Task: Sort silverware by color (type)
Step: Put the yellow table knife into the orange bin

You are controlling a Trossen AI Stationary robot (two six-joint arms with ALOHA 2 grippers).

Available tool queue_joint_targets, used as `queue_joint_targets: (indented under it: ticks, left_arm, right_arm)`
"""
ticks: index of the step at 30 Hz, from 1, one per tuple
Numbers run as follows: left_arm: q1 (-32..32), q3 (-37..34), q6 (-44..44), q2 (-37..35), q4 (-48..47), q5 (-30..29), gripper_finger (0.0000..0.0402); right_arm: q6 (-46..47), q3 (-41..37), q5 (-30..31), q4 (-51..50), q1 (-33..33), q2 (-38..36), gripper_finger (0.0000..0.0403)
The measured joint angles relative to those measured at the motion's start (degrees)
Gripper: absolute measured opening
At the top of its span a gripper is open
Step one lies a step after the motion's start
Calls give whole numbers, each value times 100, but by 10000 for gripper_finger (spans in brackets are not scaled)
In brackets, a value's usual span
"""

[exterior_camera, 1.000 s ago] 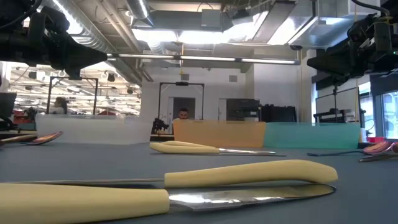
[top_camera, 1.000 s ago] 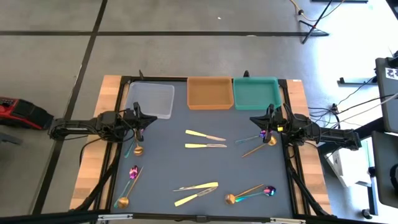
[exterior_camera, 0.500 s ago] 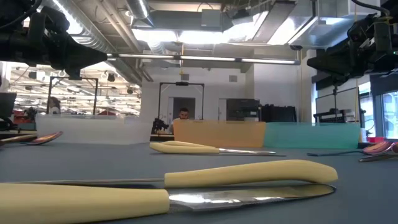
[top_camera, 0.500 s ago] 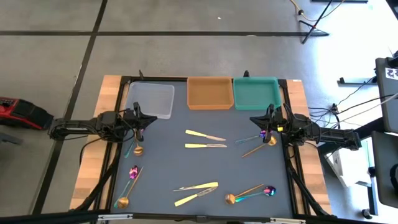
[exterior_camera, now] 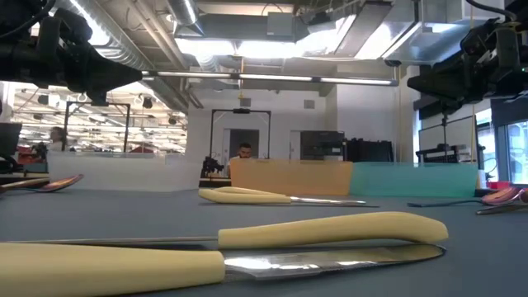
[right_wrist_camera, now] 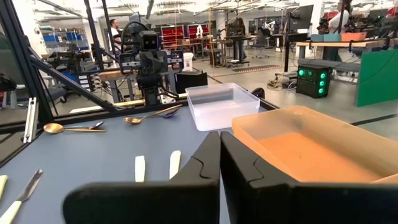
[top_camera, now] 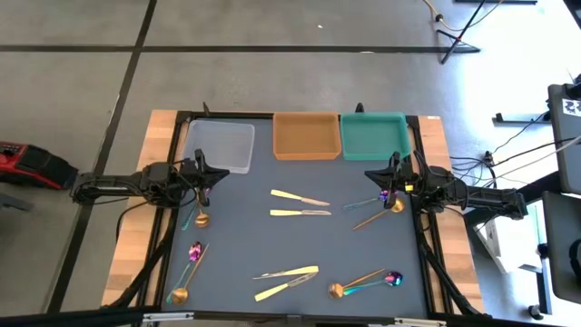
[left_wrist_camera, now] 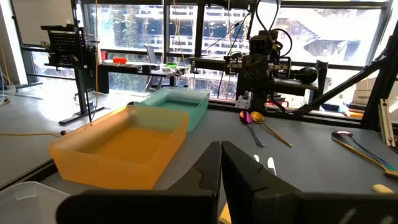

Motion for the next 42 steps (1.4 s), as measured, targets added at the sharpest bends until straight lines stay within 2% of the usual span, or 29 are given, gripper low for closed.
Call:
queue_joint_targets:
  ticks: [5,11,13,16,21,24,29,35,37,42]
  left_arm:
    - [0,-1,0,0,-2,0,7]
    - [0,-1,11,0,7,-2,7]
    - [-1,-2,391,2,186,-95,7]
    - [2,1,706,0,591,-214,7]
    - [75,0,1163,15,1410,-424,7]
    - [210,0,1503,140,1648,-164,7]
    - [438,-2,1510,547,1935,416,7]
    - [511,-2,1471,1267,2193,815,7]
    - [511,-4,1504,1456,2259,813,7]
    - [511,-7,1427,1837,2639,387,7]
  right_arm:
    - [38,0,0,50,-1,1,1]
    - [-313,0,48,877,0,0,1]
    - [-412,0,98,985,-1,46,1]
    - [-462,2,438,993,-1,525,1]
    - [-528,2,754,1862,-3,1728,1]
    - [-397,139,751,2340,-3,2606,1]
    - [-226,651,745,2471,-1,4104,1]
    - [-265,1270,361,3450,-1,5929,1]
    - [-261,1559,285,3571,-1,6508,1]
    - [-257,2413,65,3406,1,7874,2]
